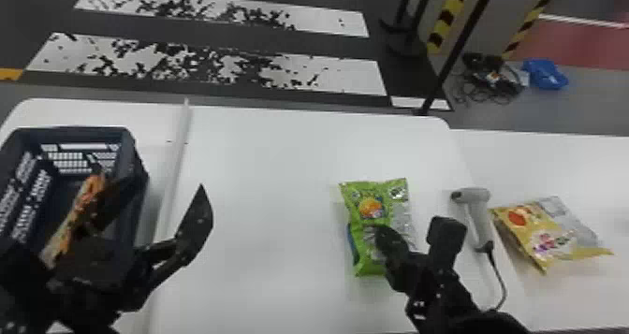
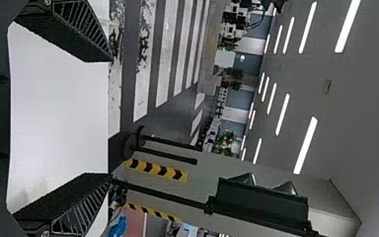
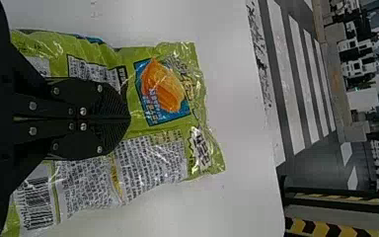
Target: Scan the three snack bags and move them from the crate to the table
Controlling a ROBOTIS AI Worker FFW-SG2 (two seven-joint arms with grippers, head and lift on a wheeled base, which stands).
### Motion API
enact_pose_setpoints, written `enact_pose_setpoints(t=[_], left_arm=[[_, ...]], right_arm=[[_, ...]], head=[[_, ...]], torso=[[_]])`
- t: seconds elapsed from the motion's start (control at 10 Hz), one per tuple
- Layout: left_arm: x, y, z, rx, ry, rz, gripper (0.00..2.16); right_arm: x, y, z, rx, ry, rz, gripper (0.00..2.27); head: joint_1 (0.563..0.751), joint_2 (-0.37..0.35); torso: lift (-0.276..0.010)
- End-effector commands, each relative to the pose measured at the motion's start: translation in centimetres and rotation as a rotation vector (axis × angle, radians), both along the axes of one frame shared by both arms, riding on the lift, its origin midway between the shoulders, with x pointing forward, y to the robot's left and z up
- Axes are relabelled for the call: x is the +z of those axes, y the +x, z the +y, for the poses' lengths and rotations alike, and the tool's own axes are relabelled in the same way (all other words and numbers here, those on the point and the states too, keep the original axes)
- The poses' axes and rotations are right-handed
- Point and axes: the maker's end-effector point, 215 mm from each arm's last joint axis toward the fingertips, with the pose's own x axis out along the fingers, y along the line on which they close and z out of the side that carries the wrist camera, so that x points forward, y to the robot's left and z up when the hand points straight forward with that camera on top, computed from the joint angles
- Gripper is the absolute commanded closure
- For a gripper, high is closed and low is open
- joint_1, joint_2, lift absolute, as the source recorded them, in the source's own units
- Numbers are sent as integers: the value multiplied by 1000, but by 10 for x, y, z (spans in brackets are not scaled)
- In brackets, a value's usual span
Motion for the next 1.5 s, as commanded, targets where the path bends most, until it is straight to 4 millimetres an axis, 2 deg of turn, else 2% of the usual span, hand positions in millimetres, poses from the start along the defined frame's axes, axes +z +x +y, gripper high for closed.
enact_pose_setpoints(t=[0.0, 0.2, 0.4, 0.5, 0.6, 0.7, 0.8, 1.0, 1.1, 1.2, 1.4], left_arm=[[-3, 2, 0, -1, 0, 3, 36], [-3, 5, -2, -5, -3, -2, 36], [2, 8, -4, -8, -6, -11, 36], [3, 8, -4, -8, -7, -14, 36], [5, 9, -3, -3, -6, -16, 36], [4, 10, -2, 1, -7, -16, 36], [4, 12, -1, 6, -3, -17, 36], [4, 14, 4, 32, 3, -10, 36], [3, 13, 3, 36, -1, -8, 36], [-1, 13, 5, 51, 2, 2, 36], [-8, 15, 16, 95, 13, 20, 36]], right_arm=[[-3, -15, 3, -3, 8, 6, 2148], [10, -13, 1, -13, 0, -18, 2148], [40, -8, -1, -24, 19, -37, 2064], [66, -2, -8, -31, 9, -79, 1470], [89, 3, -30, -55, -27, -118, 306], [102, 1, -62, -98, -60, -137, -1], [105, -5, -97, -138, -90, -130, 2], [99, -17, -158, -182, -132, -89, 46], [96, -18, -182, -189, -157, -88, 46], [85, -13, -206, -194, -195, -68, 63], [74, 12, -244, -168, -235, -95, 63]], head=[[695, -162], [695, -161], [695, -167], [695, -168], [695, -171], [695, -185], [695, -223], [695, -294], [695, -338], [695, -350], [695, -350]], torso=[[-62], [-62], [-62], [-62], [-62], [-62], [-62], [-62], [-62], [-62], [-62]])
